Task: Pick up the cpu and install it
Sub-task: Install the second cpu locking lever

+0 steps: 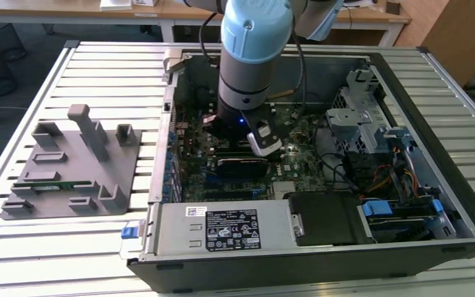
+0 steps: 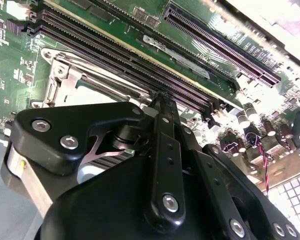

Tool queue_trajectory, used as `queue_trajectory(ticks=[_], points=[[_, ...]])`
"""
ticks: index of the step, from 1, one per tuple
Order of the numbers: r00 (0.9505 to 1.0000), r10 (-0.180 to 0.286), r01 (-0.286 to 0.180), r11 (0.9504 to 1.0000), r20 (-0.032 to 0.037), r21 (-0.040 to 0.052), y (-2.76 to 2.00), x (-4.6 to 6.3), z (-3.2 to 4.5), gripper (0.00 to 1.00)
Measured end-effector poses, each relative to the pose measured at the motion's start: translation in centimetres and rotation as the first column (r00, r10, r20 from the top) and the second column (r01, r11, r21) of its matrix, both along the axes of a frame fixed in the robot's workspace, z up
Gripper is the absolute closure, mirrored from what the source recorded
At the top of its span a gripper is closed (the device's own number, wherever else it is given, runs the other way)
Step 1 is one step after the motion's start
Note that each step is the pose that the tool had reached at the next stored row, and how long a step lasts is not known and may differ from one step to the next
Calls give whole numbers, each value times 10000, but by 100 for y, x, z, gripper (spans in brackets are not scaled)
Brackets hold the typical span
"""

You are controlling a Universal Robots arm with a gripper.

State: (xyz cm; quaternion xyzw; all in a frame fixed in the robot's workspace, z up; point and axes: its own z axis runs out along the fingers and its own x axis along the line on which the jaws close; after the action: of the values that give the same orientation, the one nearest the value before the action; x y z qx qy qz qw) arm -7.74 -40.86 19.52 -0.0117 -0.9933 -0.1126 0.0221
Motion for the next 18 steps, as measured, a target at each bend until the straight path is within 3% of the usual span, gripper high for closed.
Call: queue_trajectory(ticks=[10, 18], points=[[10000, -2, 1, 10000, 3, 40, -2, -4, 34, 89], [10000, -2, 2, 9999, 2, 144, -114, -3, 34, 89]])
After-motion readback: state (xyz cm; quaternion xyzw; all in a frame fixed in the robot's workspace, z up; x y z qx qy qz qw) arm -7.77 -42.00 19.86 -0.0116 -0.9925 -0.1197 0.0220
